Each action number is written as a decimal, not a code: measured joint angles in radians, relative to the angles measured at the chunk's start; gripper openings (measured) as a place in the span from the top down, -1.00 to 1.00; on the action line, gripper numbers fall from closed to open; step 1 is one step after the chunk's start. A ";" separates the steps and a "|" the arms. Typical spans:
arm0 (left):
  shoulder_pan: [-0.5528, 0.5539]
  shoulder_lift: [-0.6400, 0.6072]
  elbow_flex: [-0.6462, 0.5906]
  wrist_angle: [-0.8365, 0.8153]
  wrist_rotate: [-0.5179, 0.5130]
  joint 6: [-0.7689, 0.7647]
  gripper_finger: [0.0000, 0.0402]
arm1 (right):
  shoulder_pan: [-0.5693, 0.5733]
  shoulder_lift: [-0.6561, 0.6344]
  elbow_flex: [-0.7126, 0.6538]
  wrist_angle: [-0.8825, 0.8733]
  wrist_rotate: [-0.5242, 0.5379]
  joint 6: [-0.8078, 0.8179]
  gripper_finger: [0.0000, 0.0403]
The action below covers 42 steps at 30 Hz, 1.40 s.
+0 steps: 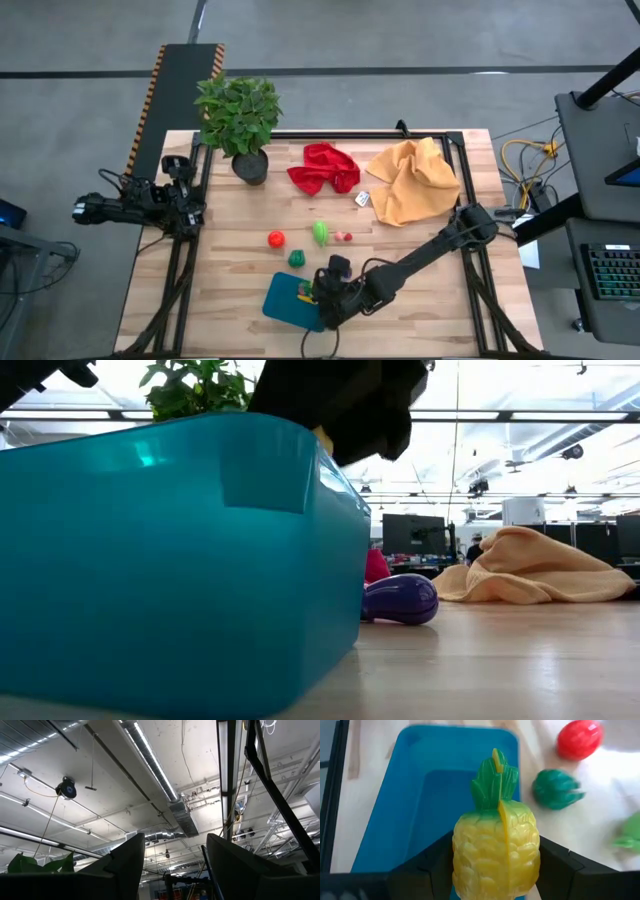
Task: Pick and placing Produce into tupperware
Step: Put the yellow pineapple into the blue basket
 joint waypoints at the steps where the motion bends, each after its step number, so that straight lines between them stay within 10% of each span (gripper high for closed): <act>1: 0.000 0.000 0.000 0.000 0.000 0.000 0.01 | -0.001 0.010 0.000 0.009 -0.012 0.000 -0.04; 34: 0.000 -0.003 0.000 0.000 0.000 0.000 0.01 | -0.006 0.022 0.001 -0.002 -0.065 0.004 -0.05; 42: 0.000 -0.004 0.000 0.000 0.000 0.017 0.01 | -0.009 0.022 0.001 -0.004 -0.065 0.038 -0.31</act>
